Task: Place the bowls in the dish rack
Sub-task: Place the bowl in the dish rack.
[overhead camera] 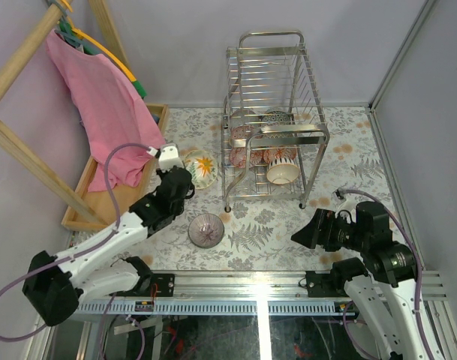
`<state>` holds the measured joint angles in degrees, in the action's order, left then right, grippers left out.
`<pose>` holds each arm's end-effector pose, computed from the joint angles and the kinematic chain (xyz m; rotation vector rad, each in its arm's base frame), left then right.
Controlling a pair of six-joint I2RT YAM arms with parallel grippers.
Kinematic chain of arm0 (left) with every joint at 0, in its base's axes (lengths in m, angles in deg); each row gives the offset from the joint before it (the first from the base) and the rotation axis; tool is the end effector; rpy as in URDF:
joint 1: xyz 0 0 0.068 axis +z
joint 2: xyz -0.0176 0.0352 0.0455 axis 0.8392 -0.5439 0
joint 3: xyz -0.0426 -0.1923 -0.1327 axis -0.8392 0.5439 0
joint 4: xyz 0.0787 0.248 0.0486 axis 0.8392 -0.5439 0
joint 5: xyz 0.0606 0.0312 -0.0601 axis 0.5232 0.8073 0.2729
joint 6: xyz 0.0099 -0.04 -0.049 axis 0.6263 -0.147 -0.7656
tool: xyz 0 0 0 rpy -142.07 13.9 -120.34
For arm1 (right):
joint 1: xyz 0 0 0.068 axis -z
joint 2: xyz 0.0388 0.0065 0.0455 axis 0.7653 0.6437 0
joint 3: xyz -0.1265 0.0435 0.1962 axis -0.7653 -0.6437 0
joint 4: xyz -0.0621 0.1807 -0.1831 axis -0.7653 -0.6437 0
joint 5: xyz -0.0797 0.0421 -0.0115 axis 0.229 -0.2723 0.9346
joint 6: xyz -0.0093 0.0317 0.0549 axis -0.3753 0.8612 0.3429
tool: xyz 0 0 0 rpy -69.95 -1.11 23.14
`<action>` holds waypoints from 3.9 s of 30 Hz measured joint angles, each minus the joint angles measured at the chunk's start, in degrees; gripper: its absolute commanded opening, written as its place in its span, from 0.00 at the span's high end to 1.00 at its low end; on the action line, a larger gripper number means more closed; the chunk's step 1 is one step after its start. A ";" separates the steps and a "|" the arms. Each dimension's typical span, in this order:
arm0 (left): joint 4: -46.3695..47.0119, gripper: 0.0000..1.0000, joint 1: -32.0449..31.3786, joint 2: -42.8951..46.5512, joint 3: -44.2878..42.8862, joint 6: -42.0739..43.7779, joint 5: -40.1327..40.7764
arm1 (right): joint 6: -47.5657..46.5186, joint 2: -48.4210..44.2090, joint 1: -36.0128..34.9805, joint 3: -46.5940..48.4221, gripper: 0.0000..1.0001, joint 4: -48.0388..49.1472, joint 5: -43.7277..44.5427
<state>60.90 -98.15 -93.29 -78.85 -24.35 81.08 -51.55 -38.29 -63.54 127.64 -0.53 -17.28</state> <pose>0.2113 -0.1387 0.2388 -0.2291 1.8991 -0.0158 0.1103 0.0543 0.2635 0.0120 2.2779 1.0569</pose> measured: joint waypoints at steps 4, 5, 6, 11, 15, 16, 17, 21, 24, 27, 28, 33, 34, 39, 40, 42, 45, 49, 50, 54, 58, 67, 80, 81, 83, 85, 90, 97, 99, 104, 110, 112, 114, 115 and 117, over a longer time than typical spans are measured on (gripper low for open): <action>12.00 1.00 0.33 -4.61 2.16 8.83 -4.24 | 0.00 0.52 0.00 0.28 0.14 -0.11 0.37; 14.69 1.00 0.39 -5.64 2.80 11.26 -5.33 | 0.00 0.57 0.00 0.28 0.14 -0.13 0.37; 17.16 1.00 0.63 -6.82 3.19 13.40 -6.34 | 0.00 0.59 0.00 0.28 0.14 -0.13 0.37; 28.52 1.00 2.99 -12.07 4.59 22.62 -11.08 | -0.22 1.46 0.00 0.28 0.14 0.15 0.31; 38.60 1.00 4.28 -15.47 6.40 29.75 -14.71 | -0.26 2.82 0.00 -0.07 0.13 0.98 0.13; 41.16 1.00 4.52 -16.52 6.67 31.15 -15.80 | -0.20 3.04 0.00 -0.15 0.13 1.40 0.07; 43.78 1.00 4.66 -17.59 6.91 32.96 -16.87 | -0.09 3.23 0.00 -0.28 0.13 1.97 0.00; 53.53 1.00 5.33 -21.05 8.41 37.38 -21.38 | 0.33 3.41 0.00 -0.94 0.13 3.78 -0.98; 58.84 1.00 5.92 -22.77 9.29 39.52 -25.38 | 0.52 3.69 0.00 -1.18 0.14 4.79 -1.40; 63.21 1.00 6.34 -24.30 9.29 41.00 -29.05 | 0.70 4.00 0.00 -1.44 0.14 5.62 -1.64; 64.48 1.00 6.43 -24.83 9.29 41.46 -30.29 | 0.70 4.04 0.00 -1.51 0.14 5.79 -1.77; 67.73 1.00 6.93 -28.13 8.46 44.00 -37.29 | 0.70 4.35 0.00 -1.55 0.13 6.34 -1.86; 67.91 1.00 7.06 -28.87 8.09 44.48 -38.69 | 0.70 4.35 0.00 -1.55 0.13 6.36 -1.86; 68.22 1.00 7.80 -31.67 7.06 46.97 -44.33 | 0.72 4.57 0.00 -1.55 0.13 6.75 -1.84; 68.22 1.00 8.04 -32.15 6.86 47.41 -45.11 | 0.72 4.68 0.00 -1.55 0.13 6.75 -1.84; 68.17 1.00 8.50 -33.29 6.36 48.48 -46.69 | 0.72 4.87 0.00 -1.84 0.13 7.10 -1.84; 68.19 1.00 8.92 -34.64 5.55 49.59 -48.26 | 0.90 5.03 0.00 -2.89 0.13 8.00 -1.84; 68.81 1.00 9.03 -35.95 4.50 50.82 -49.37 | 1.25 5.31 0.00 -4.48 0.13 8.79 -1.86; 69.13 1.00 9.03 -36.22 4.39 51.08 -49.57 | 1.33 5.44 0.00 -4.76 0.13 9.01 -1.84; 69.33 1.00 9.03 -36.74 4.09 52.54 -51.17 | 1.42 5.62 0.00 -5.14 0.13 9.42 -1.84; 68.85 1.00 9.03 -36.79 2.97 53.88 -53.22 | 1.70 5.68 0.00 -6.08 0.13 10.75 -1.84; 68.94 1.00 8.87 -39.56 1.79 56.17 -54.42 | 2.19 5.73 0.00 -7.39 0.12 11.82 -1.81; 71.36 1.00 5.73 -43.08 0.26 60.22 -50.27 | 2.16 5.73 0.00 -9.29 0.12 12.81 -1.84; 71.54 1.00 5.66 -43.28 0.26 60.48 -49.79 | 2.16 5.70 0.00 -9.40 0.12 12.83 -1.84; 71.47 1.00 5.53 -43.58 0.26 61.05 -48.57 | 2.16 5.70 0.00 -9.44 0.12 12.83 -1.84; 71.49 1.00 5.40 -43.76 0.26 61.27 -47.84 | 2.16 5.66 0.00 -9.51 0.12 12.85 -1.84; 71.49 1.00 5.16 -43.85 0.28 62.14 -46.80 | 2.16 5.44 0.00 -9.70 0.12 13.29 -1.86; 71.89 0.96 5.03 -43.47 1.05 62.07 -46.34 | 2.19 5.38 0.00 -9.84 0.12 13.62 -1.86; 71.58 0.95 5.03 -43.17 1.22 62.07 -46.34 | 2.19 5.35 0.00 -9.84 0.12 13.62 -1.90; 70.86 0.91 4.96 -42.71 1.40 62.07 -46.36 | 2.25 5.18 0.00 -9.86 0.12 13.64 -2.21; 69.72 0.88 4.92 -42.16 1.40 62.07 -46.49 | 2.25 4.94 0.00 -9.88 0.11 13.64 -2.38; 69.68 0.86 4.81 -42.14 1.40 62.07 -46.56 | 2.25 4.94 0.00 -9.88 0.11 13.64 -2.38; 69.68 0.83 4.70 -42.10 1.40 62.07 -46.75 | 2.25 4.94 0.00 -9.86 0.11 13.62 -2.38; 69.68 0.82 4.61 -42.10 1.40 62.07 -47.01 | 2.23 4.94 0.00 -9.88 0.11 13.64 -2.38; 69.70 0.81 4.31 -42.07 1.40 62.07 -47.30 | 2.23 4.94 0.00 -9.88 0.11 13.64 -2.38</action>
<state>130.60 -93.85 -135.36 -77.45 37.72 33.78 -49.32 -33.36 -63.54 117.76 13.10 -19.66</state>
